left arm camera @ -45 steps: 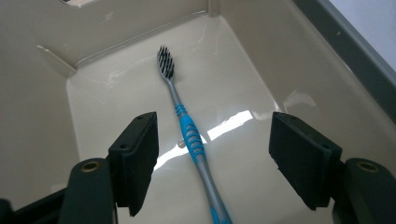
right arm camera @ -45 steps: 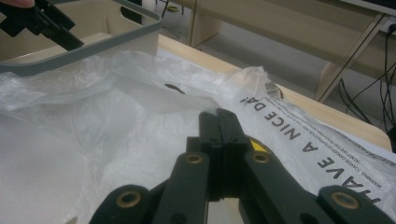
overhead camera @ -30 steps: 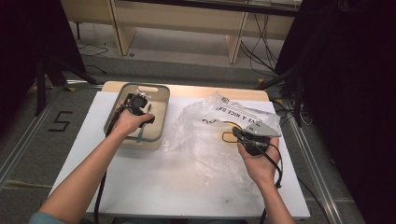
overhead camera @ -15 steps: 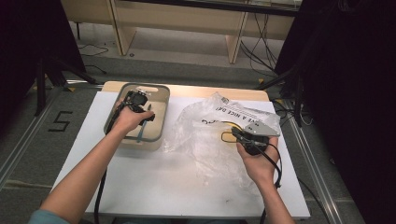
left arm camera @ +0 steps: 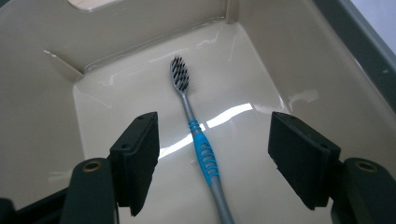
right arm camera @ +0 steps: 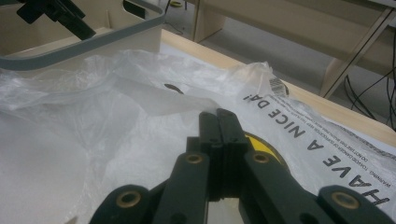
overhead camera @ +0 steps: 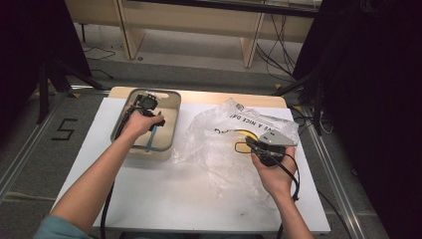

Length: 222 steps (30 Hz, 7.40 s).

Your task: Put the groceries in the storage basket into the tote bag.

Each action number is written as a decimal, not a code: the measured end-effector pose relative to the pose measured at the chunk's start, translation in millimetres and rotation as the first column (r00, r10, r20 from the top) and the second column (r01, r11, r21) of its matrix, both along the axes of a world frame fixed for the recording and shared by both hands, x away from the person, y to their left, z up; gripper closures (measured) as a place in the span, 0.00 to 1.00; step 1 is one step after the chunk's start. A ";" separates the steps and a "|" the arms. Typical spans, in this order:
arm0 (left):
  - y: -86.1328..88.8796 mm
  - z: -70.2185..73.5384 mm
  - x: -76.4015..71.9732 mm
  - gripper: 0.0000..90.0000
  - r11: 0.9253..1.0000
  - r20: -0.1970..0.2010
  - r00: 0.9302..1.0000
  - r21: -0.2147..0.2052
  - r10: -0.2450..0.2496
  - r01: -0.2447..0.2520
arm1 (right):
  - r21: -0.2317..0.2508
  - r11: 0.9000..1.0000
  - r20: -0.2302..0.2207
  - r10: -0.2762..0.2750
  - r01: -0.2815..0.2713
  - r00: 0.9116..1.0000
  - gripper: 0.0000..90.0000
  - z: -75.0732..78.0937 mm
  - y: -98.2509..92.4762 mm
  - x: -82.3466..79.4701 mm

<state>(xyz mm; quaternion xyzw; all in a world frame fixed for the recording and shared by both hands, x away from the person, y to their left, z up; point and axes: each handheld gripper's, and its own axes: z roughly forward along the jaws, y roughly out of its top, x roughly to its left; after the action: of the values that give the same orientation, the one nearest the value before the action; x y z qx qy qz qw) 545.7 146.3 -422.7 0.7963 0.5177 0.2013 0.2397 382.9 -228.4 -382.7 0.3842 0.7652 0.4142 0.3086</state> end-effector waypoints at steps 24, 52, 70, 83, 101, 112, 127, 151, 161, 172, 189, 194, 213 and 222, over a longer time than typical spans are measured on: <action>5.0 -24.4 15.8 0.42 0.999 -0.106 0.993 0.003 0.047 -0.047 | -0.002 1.000 0.000 -0.004 0.004 1.000 1.00 -0.4 -0.6 -0.7; 6.1 -37.5 19.9 0.61 1.000 -0.183 0.983 0.005 0.031 -0.030 | -0.002 1.000 0.002 -0.004 0.004 1.000 1.00 0.3 -1.1 -1.4; 8.5 -37.4 21.9 0.78 0.997 -0.203 0.977 -0.005 0.069 -0.072 | 0.002 1.000 0.009 -0.006 0.006 1.000 1.00 1.4 -1.8 -2.1; 6.6 -36.9 22.9 0.85 0.995 -0.211 0.972 0.008 0.099 -0.099 | 0.003 1.000 0.010 -0.008 0.008 1.000 1.00 1.5 -2.1 -2.0; 3.6 -35.9 22.3 0.88 0.993 -0.200 0.973 0.026 0.115 -0.112 | 0.003 1.000 0.010 -0.009 0.009 1.000 1.00 1.5 -3.0 -1.8; 4.3 -32.8 21.3 0.88 0.993 -0.189 0.975 0.011 0.114 -0.114 | 0.003 1.000 0.009 -0.011 0.011 1.000 1.00 1.7 -3.6 -2.4; 10.9 -21.7 18.7 0.88 0.992 -0.133 0.984 -0.025 0.118 -0.122 | 0.002 1.000 0.009 -0.013 0.013 1.000 1.00 1.5 -3.0 -2.4; 14.0 -6.6 14.1 0.88 0.995 -0.006 0.996 -0.053 0.090 -0.090 | 0.001 1.000 0.012 -0.011 0.011 1.000 1.00 1.2 -2.4 -2.4; 13.2 4.3 7.5 0.88 0.993 0.091 0.993 -0.091 0.080 -0.072 | 0.001 1.000 0.011 -0.013 0.013 1.000 1.00 1.4 -3.0 -2.6; 8.8 13.9 -0.3 0.88 0.991 0.144 0.987 -0.124 0.064 -0.046 | 0.000 1.000 0.010 -0.014 0.014 1.000 1.00 1.4 -2.8 -2.9; 5.8 29.9 -15.0 0.88 0.988 0.184 0.982 -0.155 0.044 -0.015 | 0.001 1.000 0.010 -0.015 0.015 1.000 1.00 1.7 -3.6 -2.9; 3.1 33.3 -18.6 0.88 0.987 0.181 0.983 -0.158 0.036 -0.007 | 0.001 1.000 0.010 -0.015 0.015 1.000 1.00 1.7 -2.8 -3.1; 0.7 36.3 -36.3 0.88 0.979 0.209 0.978 -0.201 0.003 0.040 | 0.002 1.000 0.011 -0.014 0.014 1.000 1.00 2.0 -2.6 -3.5; 3.5 43.2 -44.4 0.88 0.976 0.230 0.973 -0.211 -0.010 0.060 | 0.002 1.000 0.012 -0.015 0.015 1.000 1.00 1.8 -2.3 -3.4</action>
<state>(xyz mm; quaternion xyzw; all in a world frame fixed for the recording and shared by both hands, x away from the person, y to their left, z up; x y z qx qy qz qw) 501.3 149.8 -379.5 0.7462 0.4913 0.2291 0.3865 379.5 -230.7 -380.9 0.3875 0.7601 0.4150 0.3160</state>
